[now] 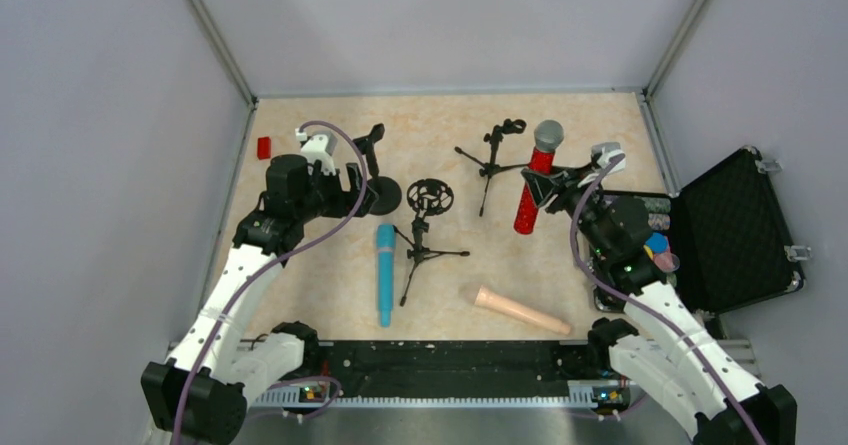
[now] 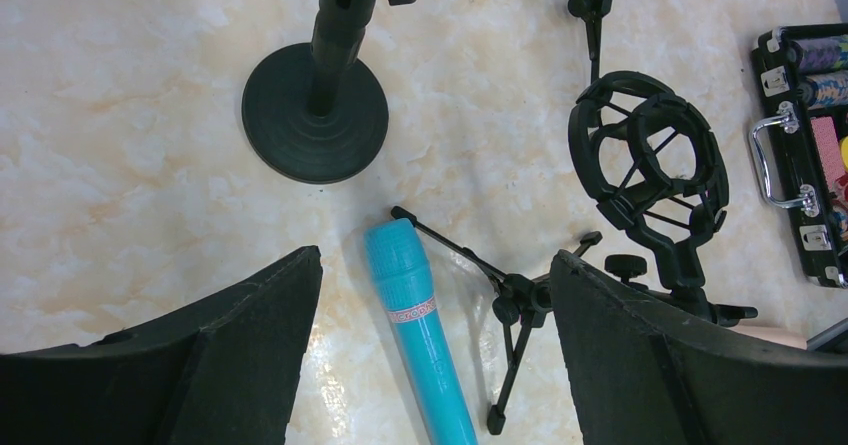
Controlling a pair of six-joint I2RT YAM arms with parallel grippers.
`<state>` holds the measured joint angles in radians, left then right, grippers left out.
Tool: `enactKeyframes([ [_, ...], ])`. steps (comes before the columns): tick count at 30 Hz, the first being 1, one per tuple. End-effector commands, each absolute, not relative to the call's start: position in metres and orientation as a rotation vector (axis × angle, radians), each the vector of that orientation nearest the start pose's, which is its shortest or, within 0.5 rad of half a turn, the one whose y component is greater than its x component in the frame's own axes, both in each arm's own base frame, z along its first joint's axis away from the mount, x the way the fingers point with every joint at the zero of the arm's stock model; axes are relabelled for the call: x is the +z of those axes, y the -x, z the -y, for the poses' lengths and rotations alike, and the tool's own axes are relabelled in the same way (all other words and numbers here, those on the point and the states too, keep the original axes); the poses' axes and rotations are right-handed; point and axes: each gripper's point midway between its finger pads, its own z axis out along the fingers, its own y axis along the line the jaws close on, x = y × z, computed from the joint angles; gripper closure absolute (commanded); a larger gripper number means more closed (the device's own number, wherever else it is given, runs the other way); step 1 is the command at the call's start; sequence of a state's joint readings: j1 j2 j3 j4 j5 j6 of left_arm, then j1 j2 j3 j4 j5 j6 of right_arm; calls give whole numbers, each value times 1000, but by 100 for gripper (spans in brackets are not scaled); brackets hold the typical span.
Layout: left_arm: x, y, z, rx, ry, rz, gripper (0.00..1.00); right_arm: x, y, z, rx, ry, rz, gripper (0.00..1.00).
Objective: Attach the microphones to the stand
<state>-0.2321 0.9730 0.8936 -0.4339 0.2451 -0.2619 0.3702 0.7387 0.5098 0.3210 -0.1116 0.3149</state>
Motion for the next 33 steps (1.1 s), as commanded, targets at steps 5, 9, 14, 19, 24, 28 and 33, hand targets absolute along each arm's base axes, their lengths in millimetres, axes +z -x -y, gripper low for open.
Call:
enactKeyframes([
  [5, 242, -295, 131, -593, -154, -2018, 12, 331, -272, -169, 758, 266, -1224, 100],
  [9, 259, -298, 145, -680, -196, -1950, 12, 345, -265, -175, 791, 310, -1154, 100],
  [14, 302, -300, 174, -892, -247, -1816, 11, 365, -261, -188, 870, 348, -1121, 100],
  [19, 357, -302, 203, -1109, -338, -1661, 11, 377, -262, -210, 993, 419, -1153, 100],
  [24, 405, -303, 236, -1295, -440, -1572, 11, 395, -259, -226, 1122, 465, -1139, 100],
  [28, 422, -297, 270, -1347, -560, -1533, 10, 412, -260, -229, 1161, 458, -1087, 100],
  [33, 422, -287, 299, -1429, -683, -1496, 9, 425, -267, -231, 1207, 416, -1033, 100],
])
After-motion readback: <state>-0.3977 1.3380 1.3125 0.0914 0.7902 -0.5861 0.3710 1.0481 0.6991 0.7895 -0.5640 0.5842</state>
